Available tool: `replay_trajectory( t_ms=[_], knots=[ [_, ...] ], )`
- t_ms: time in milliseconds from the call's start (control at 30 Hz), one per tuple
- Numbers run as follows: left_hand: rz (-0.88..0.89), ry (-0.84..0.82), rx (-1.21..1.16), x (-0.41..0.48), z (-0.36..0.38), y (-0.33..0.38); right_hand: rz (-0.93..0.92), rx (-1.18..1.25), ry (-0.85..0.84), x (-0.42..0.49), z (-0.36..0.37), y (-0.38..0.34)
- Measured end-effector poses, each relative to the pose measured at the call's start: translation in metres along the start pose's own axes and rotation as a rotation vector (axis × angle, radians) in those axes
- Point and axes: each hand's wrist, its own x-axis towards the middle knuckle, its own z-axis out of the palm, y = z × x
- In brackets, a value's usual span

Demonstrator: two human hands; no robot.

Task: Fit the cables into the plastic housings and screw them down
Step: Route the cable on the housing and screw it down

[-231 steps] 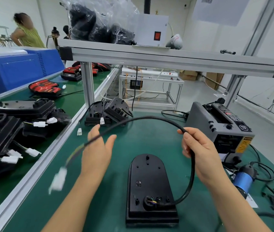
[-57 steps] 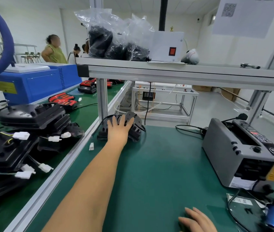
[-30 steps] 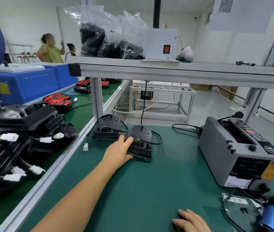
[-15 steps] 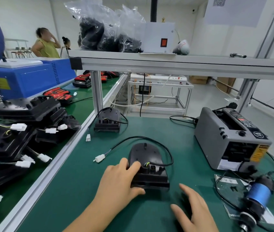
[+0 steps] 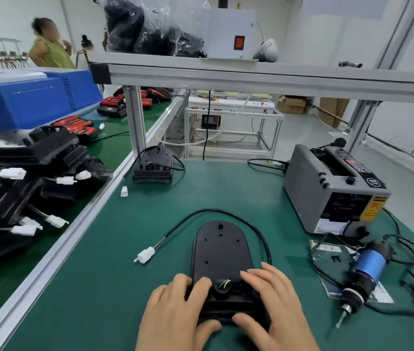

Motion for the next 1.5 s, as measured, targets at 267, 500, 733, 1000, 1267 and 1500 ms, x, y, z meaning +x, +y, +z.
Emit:
replay_trajectory(
  t_ms=[267,500,733,1000,1267,1500],
  knots=[
    [-0.054,0.025,-0.154,-0.004,-0.013,0.002,0.030,0.133,-0.026,-0.004,0.004,0.002],
    [-0.087,0.062,-0.524,0.003,-0.007,0.009,0.113,0.185,-0.115,-0.009,0.003,-0.001],
    [-0.062,0.094,-0.520,0.002,0.000,0.010,0.138,0.191,-0.153,-0.010,-0.002,-0.004],
    [-0.055,0.080,-0.533,0.002,0.003,0.008,0.171,0.108,-0.064,0.008,-0.049,0.012],
    [-0.061,0.101,-0.525,0.001,0.005,0.009,0.694,-0.477,-0.194,0.071,-0.119,0.142],
    [-0.034,0.094,-0.519,0.002,0.005,0.008,0.639,-0.585,-0.365,0.086,-0.094,0.168]
  ],
)
